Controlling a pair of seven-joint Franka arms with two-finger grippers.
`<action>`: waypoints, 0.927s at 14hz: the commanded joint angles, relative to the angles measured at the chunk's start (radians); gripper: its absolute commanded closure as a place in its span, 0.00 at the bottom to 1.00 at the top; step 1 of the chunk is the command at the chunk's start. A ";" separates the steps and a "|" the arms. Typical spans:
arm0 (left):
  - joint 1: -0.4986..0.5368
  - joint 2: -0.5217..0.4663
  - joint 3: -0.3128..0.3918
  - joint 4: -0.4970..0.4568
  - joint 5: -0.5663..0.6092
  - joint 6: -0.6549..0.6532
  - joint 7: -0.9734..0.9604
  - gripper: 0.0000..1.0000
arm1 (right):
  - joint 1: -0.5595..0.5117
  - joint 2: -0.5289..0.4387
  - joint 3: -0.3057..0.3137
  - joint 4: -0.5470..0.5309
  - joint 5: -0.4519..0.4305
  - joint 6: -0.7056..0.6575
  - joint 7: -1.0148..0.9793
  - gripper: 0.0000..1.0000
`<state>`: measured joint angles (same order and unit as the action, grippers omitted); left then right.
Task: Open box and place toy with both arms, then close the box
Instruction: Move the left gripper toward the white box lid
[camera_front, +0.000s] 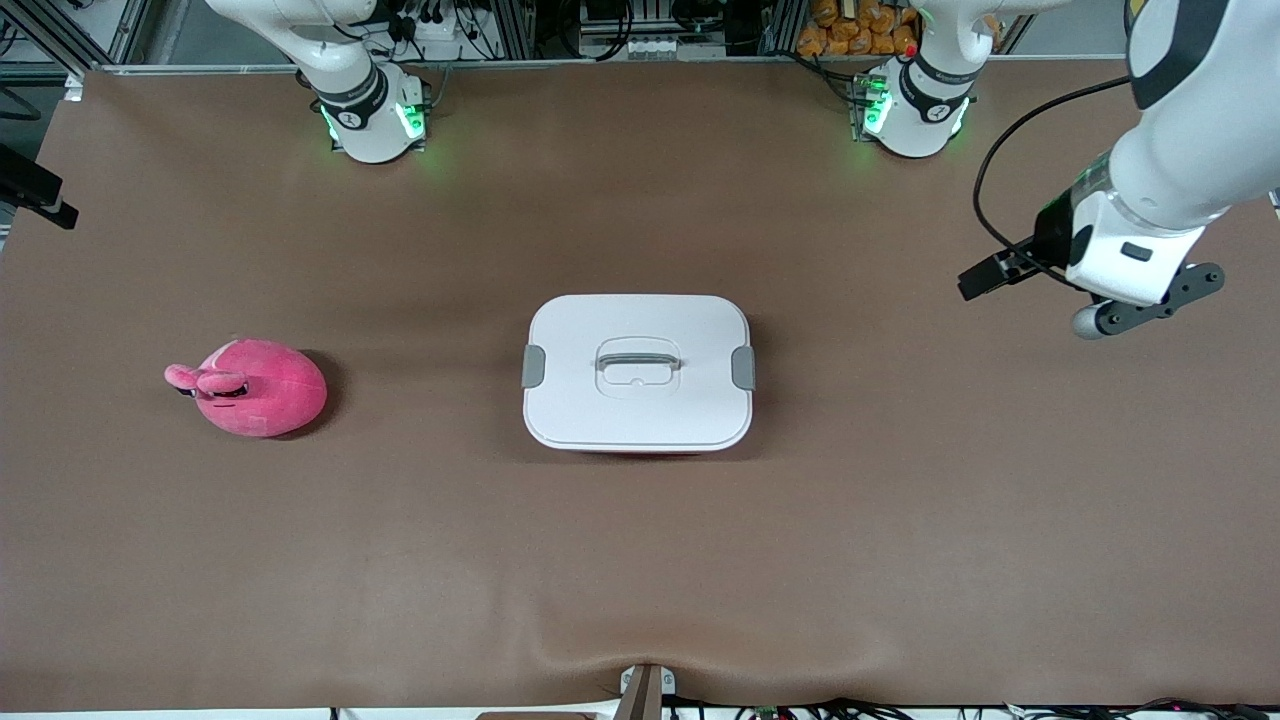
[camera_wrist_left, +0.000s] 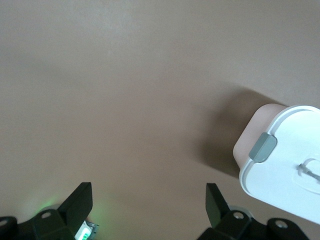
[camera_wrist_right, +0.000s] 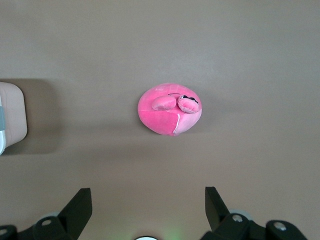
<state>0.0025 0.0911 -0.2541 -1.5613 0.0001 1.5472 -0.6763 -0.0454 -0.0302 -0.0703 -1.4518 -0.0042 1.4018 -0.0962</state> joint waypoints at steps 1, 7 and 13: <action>-0.007 0.005 -0.013 -0.002 0.001 0.011 -0.099 0.00 | -0.007 0.004 0.009 0.011 0.003 0.000 0.015 0.00; -0.032 0.006 -0.014 0.000 0.031 0.011 -0.294 0.00 | -0.007 0.009 0.009 0.010 0.003 0.000 0.015 0.00; -0.030 0.006 -0.014 0.004 0.031 0.011 -0.406 0.00 | -0.002 0.010 0.010 0.011 0.004 0.002 0.015 0.00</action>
<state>-0.0261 0.0990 -0.2652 -1.5609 0.0119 1.5510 -1.0324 -0.0453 -0.0259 -0.0673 -1.4518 -0.0042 1.4023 -0.0958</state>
